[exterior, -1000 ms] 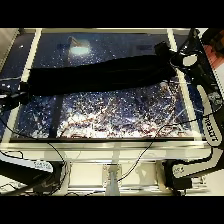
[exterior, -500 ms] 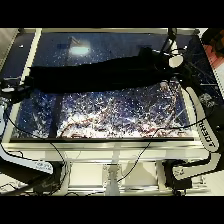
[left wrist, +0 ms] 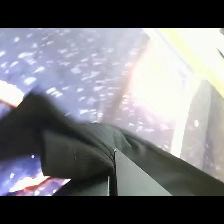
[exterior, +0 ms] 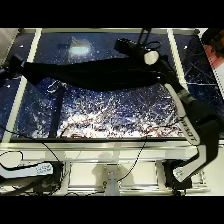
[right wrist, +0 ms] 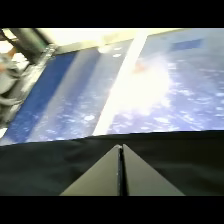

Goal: Fold the clothes and pants, and hang the long-sleeved shirts on hangers.

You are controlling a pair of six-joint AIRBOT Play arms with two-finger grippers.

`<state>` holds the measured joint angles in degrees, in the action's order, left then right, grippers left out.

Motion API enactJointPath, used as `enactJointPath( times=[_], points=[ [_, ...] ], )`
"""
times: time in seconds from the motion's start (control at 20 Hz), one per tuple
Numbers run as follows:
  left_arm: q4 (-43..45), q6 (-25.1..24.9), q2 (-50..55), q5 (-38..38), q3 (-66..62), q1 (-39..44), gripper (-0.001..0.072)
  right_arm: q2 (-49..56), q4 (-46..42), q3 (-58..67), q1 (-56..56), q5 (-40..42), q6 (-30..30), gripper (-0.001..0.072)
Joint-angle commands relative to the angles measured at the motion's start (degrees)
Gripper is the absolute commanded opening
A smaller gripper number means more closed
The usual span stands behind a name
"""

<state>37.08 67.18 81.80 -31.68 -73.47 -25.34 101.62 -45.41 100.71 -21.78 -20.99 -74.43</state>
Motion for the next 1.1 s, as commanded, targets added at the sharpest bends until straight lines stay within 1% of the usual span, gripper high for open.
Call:
enactJointPath(
  times=[0.0,0.2,0.25,0.3,0.45,0.6,0.8,0.95,1.05],
  points=[
    [0.61,-2.08,-5.97,-5.77,-0.31,0.11,0.0012,8.13,0.0,10.14,-4.15,-6.45,-4.26,0.0016],
    [0.59,-2.45,-10.05,-8.2,-0.31,2.23,0.0013,16.7,0.09,15.12,-10.23,-10.58,-9.16,0.0015],
    [0.61,-3.89,-10.78,-9.03,-0.31,3.23,0.0013,18.32,0.15,15.37,-11.76,-10.58,-10.67,0.0015],
    [0.61,-4.72,-11.28,-10.27,-0.28,4.28,0.0013,19.5,0.15,15.37,-13.03,-10.54,-11.28,0.0014],
    [0.61,-4.68,-11.91,-14.05,-0.28,8.09,0.0013,21.75,0.2,15.37,-16.17,-11.13,-12.04,0.0015],
    [-0.07,-4.68,-12.02,-14.93,-0.28,12.07,0.0013,22.53,0.85,15.41,-18.84,-11.21,-12.13,0.0014],
    [-2.23,-4.61,-13.68,-14.95,-0.28,16.65,0.0012,23.76,0.83,15.43,-22.86,-5.11,-12.17,0.0013],
    [-4.09,-4.42,-14.99,-15.12,-0.28,17.88,0.0012,24.87,0.9,15.5,-23.91,0.31,-17.35,0.0012],
    [-4.74,-4.44,-15.56,-15.08,-0.28,17.88,0.0012,25.11,0.79,15.74,-23.91,0.09,-17.66,0.0013]
  ],
)
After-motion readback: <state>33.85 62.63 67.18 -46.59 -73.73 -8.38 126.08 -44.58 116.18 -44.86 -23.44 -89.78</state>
